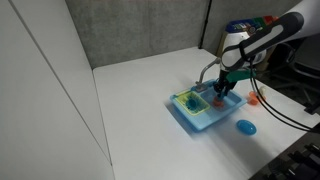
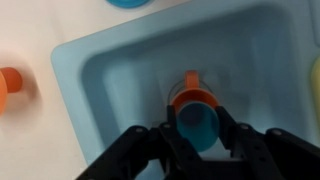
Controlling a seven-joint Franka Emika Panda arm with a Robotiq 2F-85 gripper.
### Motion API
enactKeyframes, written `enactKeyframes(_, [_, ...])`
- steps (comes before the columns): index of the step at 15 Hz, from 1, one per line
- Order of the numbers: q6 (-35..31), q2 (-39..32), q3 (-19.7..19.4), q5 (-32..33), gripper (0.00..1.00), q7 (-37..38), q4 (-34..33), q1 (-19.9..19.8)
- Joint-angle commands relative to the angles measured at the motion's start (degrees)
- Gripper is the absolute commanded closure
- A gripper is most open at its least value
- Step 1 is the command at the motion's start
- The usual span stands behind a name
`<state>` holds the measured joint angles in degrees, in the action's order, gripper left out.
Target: Put the blue cup in orange cup in the sink
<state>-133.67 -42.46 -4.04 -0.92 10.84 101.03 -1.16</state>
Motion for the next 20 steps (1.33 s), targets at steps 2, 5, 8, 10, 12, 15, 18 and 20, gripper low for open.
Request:
enactKeyframes(2, [2.1,-2.5,0.1,-1.0,0.83,0.9,-3.3,0.2])
enactKeyframes(5, [2.1,-1.4,0.6,-1.4,0.31,0.0,-2.0,-0.3])
enactKeyframes(8, [2.7,2.1,0.5,-1.4,0.10,-0.7,1.1,-0.6])
enactKeyframes(10, [3.2,5.6,0.3,-1.3,0.00,-1.3,3.8,-1.0])
enactKeyframes(12, [4.6,9.2,0.2,-1.3,0.00,-1.9,6.3,-1.6])
enactKeyframes(15, [7.3,15.1,0.0,-1.4,0.00,-3.2,10.1,-2.7])
enactKeyframes(18, [9.6,21.2,0.0,-1.3,0.00,-5.5,14.0,-3.8])
enactKeyframes(20, [10.7,25.4,-0.2,-0.8,0.00,-6.7,16.7,-3.9])
